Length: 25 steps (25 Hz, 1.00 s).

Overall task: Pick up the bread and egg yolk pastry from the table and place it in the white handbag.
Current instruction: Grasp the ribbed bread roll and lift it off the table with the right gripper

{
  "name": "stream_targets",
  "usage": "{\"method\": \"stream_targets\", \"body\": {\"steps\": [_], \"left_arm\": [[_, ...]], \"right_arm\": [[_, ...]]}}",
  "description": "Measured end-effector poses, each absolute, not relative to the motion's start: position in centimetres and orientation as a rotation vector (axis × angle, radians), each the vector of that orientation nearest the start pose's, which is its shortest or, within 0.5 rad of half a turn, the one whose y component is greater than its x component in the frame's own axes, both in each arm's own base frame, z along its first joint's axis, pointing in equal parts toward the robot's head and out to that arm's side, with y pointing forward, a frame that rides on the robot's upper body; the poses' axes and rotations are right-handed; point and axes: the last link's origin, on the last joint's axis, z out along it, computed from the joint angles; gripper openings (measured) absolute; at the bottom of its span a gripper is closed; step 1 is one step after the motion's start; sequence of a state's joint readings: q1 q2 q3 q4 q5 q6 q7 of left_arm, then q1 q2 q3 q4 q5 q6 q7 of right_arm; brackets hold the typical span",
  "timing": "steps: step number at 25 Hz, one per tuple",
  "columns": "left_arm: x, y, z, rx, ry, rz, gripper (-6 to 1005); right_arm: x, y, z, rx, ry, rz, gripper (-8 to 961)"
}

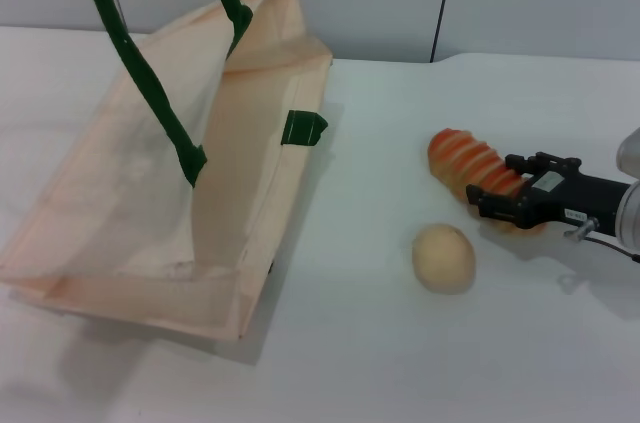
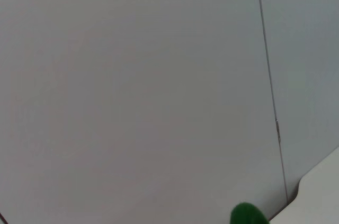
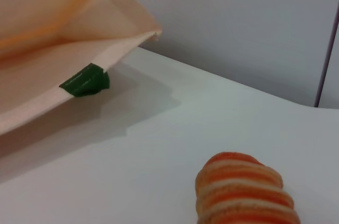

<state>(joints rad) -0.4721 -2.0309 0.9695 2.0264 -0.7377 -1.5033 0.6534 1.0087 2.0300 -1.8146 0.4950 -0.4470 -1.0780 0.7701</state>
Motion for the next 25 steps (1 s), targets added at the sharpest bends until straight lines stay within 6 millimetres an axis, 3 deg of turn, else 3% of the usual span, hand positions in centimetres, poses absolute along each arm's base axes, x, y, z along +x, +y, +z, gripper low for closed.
{"method": "stream_targets", "body": {"steps": [2, 10, 25], "left_arm": [[-11.02, 34.35, 17.97, -2.145, -0.47, -0.165, 117], [-11.02, 34.35, 17.97, -2.146, -0.47, -0.165, 117], [-11.07, 34.33, 17.97, -2.146, -0.47, -0.164, 117]], "right_arm": [[29.15, 38.08, -4.6, -2.407, 0.667, 0.294, 880], [29.12, 38.26, -4.5, -2.403, 0.698, 0.297, 604], [29.27, 38.35, -4.46, -2.387, 0.71, 0.295, 476]]}}
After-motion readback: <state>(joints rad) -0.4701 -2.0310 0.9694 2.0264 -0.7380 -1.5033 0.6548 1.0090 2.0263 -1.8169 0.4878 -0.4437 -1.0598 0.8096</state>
